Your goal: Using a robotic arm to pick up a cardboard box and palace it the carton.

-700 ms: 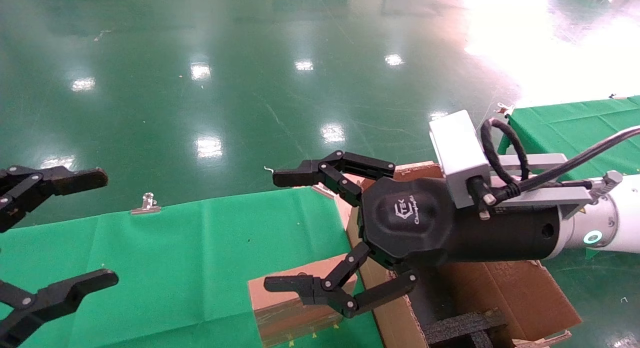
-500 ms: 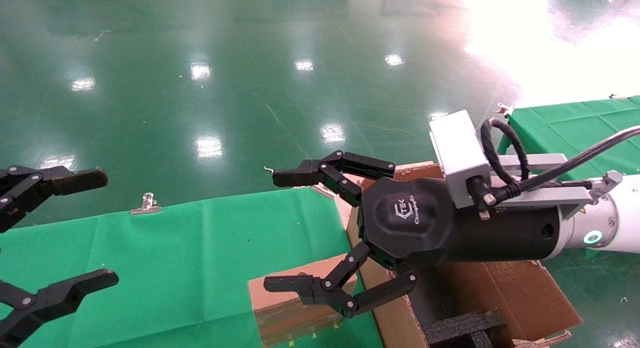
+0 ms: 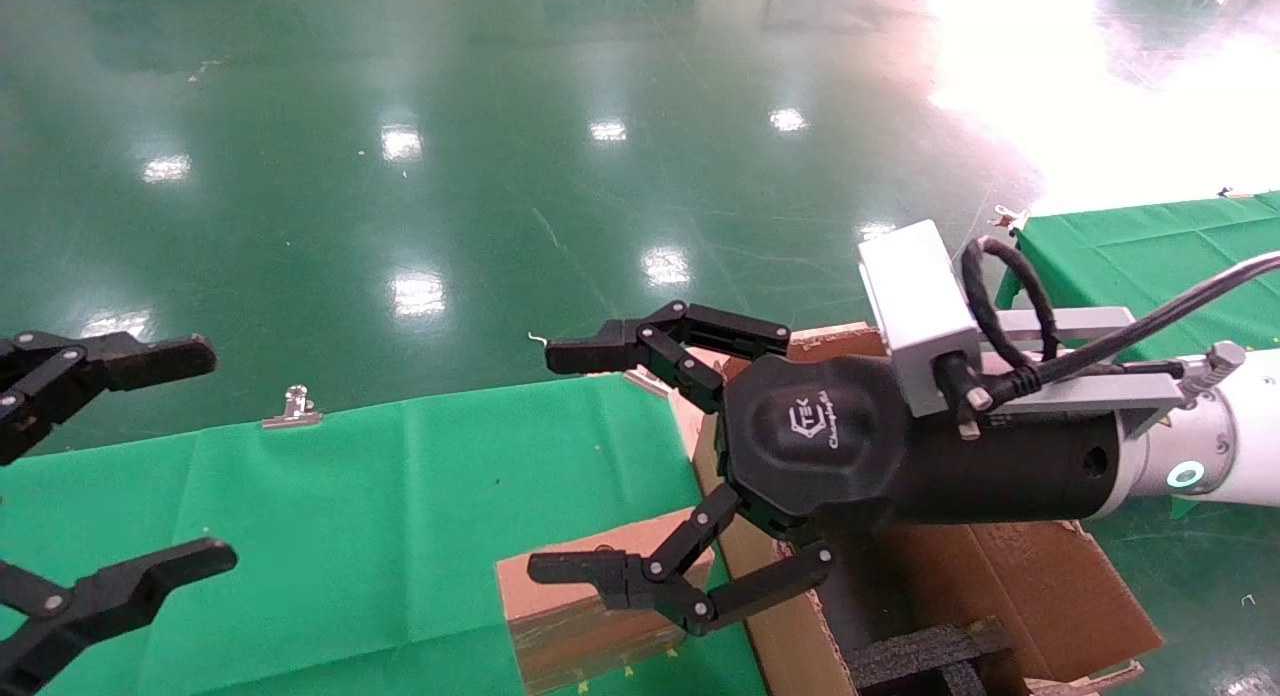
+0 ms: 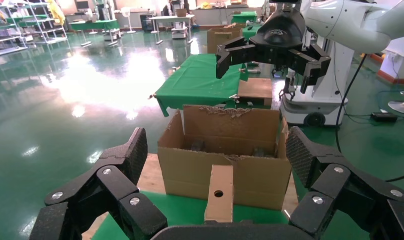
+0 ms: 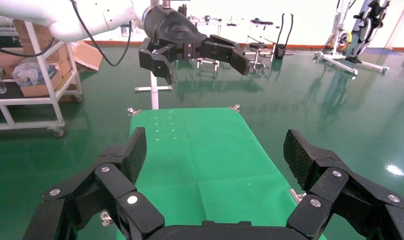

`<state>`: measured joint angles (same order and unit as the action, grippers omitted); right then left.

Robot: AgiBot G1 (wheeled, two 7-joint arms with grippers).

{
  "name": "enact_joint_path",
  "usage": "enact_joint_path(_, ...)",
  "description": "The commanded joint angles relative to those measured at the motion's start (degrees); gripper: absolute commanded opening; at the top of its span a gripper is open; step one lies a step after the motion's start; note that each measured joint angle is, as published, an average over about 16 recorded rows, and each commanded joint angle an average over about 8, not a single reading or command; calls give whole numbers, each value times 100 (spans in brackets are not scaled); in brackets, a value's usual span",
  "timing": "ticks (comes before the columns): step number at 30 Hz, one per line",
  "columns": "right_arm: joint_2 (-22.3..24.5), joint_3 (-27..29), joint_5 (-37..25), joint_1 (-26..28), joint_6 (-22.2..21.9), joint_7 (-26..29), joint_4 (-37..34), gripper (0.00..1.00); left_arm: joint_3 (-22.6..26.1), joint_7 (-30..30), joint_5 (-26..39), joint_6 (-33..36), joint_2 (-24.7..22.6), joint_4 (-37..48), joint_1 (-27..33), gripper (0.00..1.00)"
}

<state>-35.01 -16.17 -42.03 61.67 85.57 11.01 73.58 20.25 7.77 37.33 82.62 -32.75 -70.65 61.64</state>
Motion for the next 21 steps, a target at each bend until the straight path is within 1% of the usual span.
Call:
enact_joint_path(1, 0, 0, 0, 0, 0, 0, 0, 100, 0, 0, 0, 0, 0, 0, 0, 4)
enact_joint_path(2, 0, 0, 0, 0, 0, 0, 0, 100, 0, 0, 0, 0, 0, 0, 0, 0)
enact_joint_path(10, 9, 0, -19, 1, -14, -1, -10, 100, 0, 0, 0, 0, 0, 0, 0, 0)
enact_joint_path(13, 44, -37, -123, 27, -20, 22, -9, 100, 0, 0, 0, 0, 0, 0, 0, 0)
enact_joint_path(17, 125, -201, -531, 188, 21, 115, 36, 100, 0, 0, 0, 0, 0, 0, 0, 0)
enact_joint_path(21, 121, -510, -1238, 539, 123, 260, 89, 100, 0, 0, 0, 0, 0, 0, 0, 0)
